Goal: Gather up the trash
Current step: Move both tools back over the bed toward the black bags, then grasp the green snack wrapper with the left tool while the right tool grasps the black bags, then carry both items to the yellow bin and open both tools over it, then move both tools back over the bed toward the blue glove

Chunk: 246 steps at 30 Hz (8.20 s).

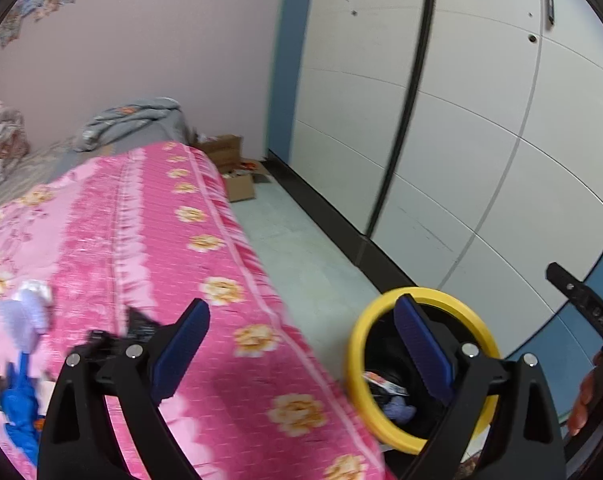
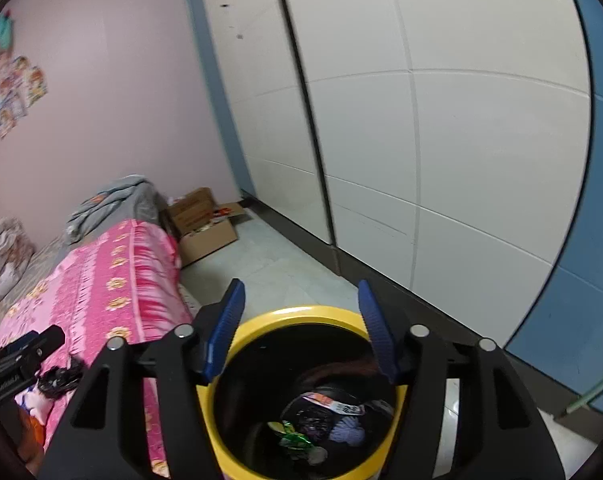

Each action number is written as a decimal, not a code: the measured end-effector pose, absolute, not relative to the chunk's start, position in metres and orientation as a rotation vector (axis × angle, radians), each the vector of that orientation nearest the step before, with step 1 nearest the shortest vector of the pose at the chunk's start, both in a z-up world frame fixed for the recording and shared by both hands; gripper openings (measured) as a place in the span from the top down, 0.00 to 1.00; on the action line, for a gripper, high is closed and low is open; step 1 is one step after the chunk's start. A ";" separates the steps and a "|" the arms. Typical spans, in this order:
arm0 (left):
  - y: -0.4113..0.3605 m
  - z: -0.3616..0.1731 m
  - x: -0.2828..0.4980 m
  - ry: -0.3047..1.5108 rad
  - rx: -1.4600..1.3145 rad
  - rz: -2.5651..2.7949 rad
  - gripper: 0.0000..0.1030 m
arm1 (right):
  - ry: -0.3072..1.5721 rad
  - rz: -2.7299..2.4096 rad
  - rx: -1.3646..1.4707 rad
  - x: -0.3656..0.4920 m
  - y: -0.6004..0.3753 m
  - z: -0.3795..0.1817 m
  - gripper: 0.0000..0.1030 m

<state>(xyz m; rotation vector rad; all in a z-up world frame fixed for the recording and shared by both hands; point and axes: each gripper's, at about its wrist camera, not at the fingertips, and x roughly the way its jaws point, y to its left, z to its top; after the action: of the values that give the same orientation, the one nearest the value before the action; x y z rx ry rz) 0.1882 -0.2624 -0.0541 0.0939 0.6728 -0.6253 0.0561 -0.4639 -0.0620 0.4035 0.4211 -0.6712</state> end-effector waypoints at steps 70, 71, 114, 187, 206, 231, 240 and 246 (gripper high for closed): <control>0.094 -0.164 0.306 0.888 -0.177 -0.144 0.47 | 0.854 0.050 0.177 0.362 -0.191 -0.177 0.41; 0.094 -0.166 0.306 0.891 -0.186 -0.151 0.51 | 0.857 0.056 0.179 0.362 -0.190 -0.178 0.47; 0.061 -0.047 0.242 0.666 -0.137 -0.186 0.71 | 0.659 0.047 0.207 0.265 -0.219 -0.068 0.85; -0.363 -0.115 0.182 0.803 0.121 -0.810 0.71 | 0.378 -0.848 0.499 0.048 -0.463 -0.132 0.84; -0.402 -0.146 0.192 0.857 0.167 -0.840 0.70 | 0.432 -0.890 0.557 0.051 -0.488 -0.171 0.84; -0.328 -0.080 0.190 0.708 0.072 -0.720 0.21 | 0.292 -0.850 0.561 0.027 -0.460 -0.120 0.43; -0.251 -0.062 0.196 0.669 0.032 -0.592 0.21 | 0.285 -0.703 0.475 0.045 -0.414 -0.087 0.36; -0.188 -0.059 0.202 0.659 0.016 -0.486 0.20 | 0.331 -0.511 0.421 0.073 -0.373 -0.071 0.28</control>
<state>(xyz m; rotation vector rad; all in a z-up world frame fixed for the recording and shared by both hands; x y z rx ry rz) 0.2015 -0.1880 -0.0591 0.0161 0.6586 -0.4860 0.0735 -0.3734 -0.0707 0.4205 0.3313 -0.5110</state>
